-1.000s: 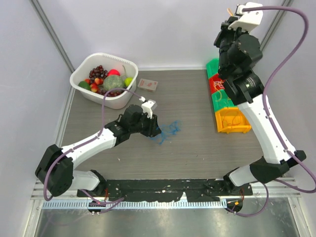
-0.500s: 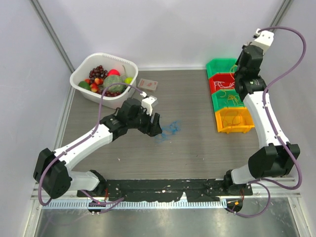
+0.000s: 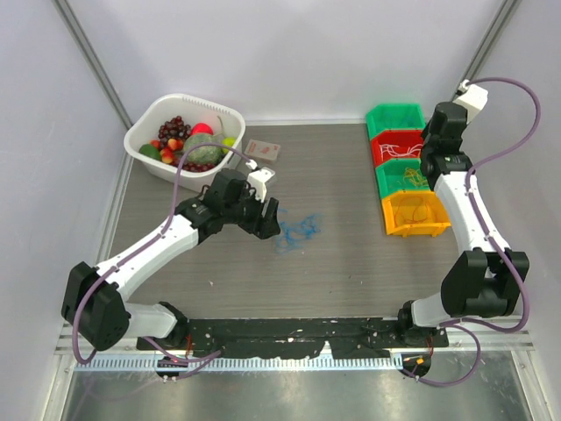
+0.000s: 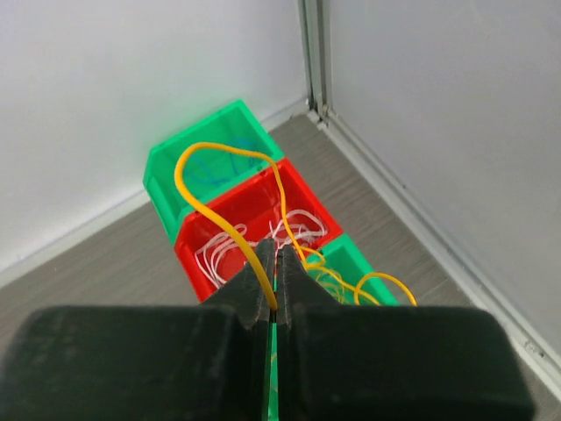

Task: Untangle the cables

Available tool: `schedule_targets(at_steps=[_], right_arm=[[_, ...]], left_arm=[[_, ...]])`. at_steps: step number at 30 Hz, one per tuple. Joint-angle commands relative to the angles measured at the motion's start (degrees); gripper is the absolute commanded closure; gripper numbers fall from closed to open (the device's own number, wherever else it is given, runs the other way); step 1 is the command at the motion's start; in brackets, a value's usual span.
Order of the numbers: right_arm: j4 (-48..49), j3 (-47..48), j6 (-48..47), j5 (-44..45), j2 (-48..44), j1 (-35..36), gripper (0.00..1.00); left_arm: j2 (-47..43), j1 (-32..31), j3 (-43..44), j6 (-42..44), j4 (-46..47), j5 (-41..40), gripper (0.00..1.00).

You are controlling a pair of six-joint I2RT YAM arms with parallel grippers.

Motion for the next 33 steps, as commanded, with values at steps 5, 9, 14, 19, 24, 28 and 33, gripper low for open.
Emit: schedule_targets(at_steps=[5, 9, 14, 19, 24, 28, 33], right_arm=[[2.12, -7.33, 8.99, -3.84, -1.95, -0.99, 1.00], [0.54, -11.29, 12.34, -4.89, -2.30, -2.30, 0.99], [0.18, -12.79, 11.82, -8.40, 1.64, -3.80, 0.99], [-2.80, -7.88, 11.55, -15.44, 11.92, -3.89, 0.99], [-6.48, -0.42, 12.34, -16.49, 21.33, -3.89, 0.99], [-10.26, 4.94, 11.64, -16.15, 27.31, -4.06, 0.99], [-25.36, 16.02, 8.83, -15.44, 32.59, -3.98, 0.81]], left_arm=[[-0.73, 0.39, 1.64, 1.27, -0.71, 0.68, 0.34], [-0.91, 1.00, 1.46, 0.83, -0.53, 0.68, 0.34], [-1.09, 1.27, 1.46, 0.48, -0.53, 1.03, 0.34], [-1.61, 1.36, 1.28, 0.04, -0.97, 1.20, 0.34], [-3.02, 1.53, 0.85, -0.57, -1.23, 1.12, 0.34], [-4.25, 1.53, 0.32, -1.36, -1.59, 0.68, 0.34], [-4.87, 1.45, -0.56, -3.82, -1.85, -0.11, 0.33]])
